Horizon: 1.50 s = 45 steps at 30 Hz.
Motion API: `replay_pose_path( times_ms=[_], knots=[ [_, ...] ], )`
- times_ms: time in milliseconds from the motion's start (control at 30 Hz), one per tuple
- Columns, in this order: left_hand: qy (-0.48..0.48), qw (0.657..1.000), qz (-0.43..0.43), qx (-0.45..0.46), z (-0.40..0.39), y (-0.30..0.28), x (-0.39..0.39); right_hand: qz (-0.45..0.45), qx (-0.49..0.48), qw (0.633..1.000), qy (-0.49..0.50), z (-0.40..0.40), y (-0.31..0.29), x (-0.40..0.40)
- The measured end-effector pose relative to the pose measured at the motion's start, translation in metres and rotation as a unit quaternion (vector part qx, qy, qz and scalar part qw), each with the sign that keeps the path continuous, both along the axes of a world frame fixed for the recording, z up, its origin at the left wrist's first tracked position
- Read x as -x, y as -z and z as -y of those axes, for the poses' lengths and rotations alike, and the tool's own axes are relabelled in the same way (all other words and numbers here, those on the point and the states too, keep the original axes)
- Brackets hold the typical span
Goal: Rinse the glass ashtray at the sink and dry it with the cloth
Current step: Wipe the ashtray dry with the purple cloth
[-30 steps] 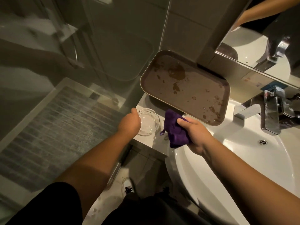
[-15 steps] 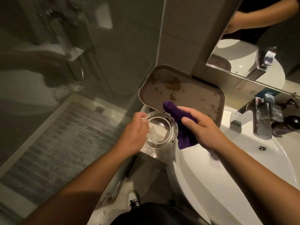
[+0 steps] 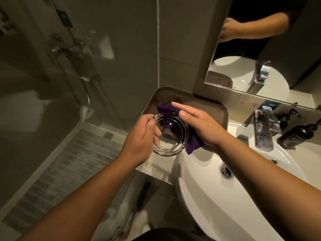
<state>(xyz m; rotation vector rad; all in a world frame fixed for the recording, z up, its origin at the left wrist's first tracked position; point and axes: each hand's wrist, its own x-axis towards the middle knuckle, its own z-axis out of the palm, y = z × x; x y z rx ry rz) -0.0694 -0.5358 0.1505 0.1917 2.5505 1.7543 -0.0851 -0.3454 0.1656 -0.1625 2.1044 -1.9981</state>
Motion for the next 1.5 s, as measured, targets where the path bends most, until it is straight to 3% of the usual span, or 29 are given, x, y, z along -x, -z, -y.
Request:
replay_pose_path(
  times_ms=[133, 267, 433, 567, 667, 800, 933, 1033, 1200, 1367, 1500],
  knots=[
    [-0.032, 0.999, -0.022, 0.010, -0.012, -0.005, 0.000, -0.120, -0.119, 0.984, 0.061, 0.002, -0.007, -0.009],
    [-0.067, 0.998, -0.020, 0.004, -0.026, -0.003, 0.000, -0.174, -0.156, 0.964, 0.123, 0.004, 0.001, -0.018],
    [-0.137, 0.989, 0.001, -0.050, -0.044, 0.004, 0.001, -0.173, -0.135, 0.945, 0.243, 0.022, 0.020, -0.036],
    [-0.208, 0.971, 0.014, -0.118, -0.066, 0.012, -0.004, -0.097, -0.042, 0.941, 0.321, 0.039, 0.029, -0.043],
    [-0.222, 0.956, 0.061, -0.182, -0.074, 0.018, -0.017, -0.061, -0.006, 0.945, 0.321, 0.034, 0.031, -0.043],
    [-0.117, 0.965, 0.132, -0.194, -0.059, 0.010, -0.018, -0.071, -0.038, 0.965, 0.250, 0.005, 0.019, -0.035],
    [0.028, 0.978, 0.180, -0.107, -0.042, -0.013, 0.002, -0.082, -0.114, 0.984, 0.108, -0.031, -0.011, -0.015],
    [0.035, 0.986, 0.152, -0.051, -0.043, -0.019, 0.009, -0.092, -0.135, 0.984, 0.063, -0.036, -0.026, -0.005],
    [-0.073, 0.991, 0.087, -0.067, -0.051, -0.013, 0.008, -0.087, -0.054, 0.982, 0.161, -0.016, -0.020, -0.012],
    [-0.190, 0.963, 0.092, -0.165, -0.074, -0.016, -0.001, -0.089, 0.047, 0.933, 0.344, 0.026, 0.005, -0.030],
    [-0.166, 0.960, 0.130, -0.182, -0.075, -0.004, -0.010, -0.077, 0.027, 0.946, 0.315, 0.015, 0.006, -0.027]
  ],
)
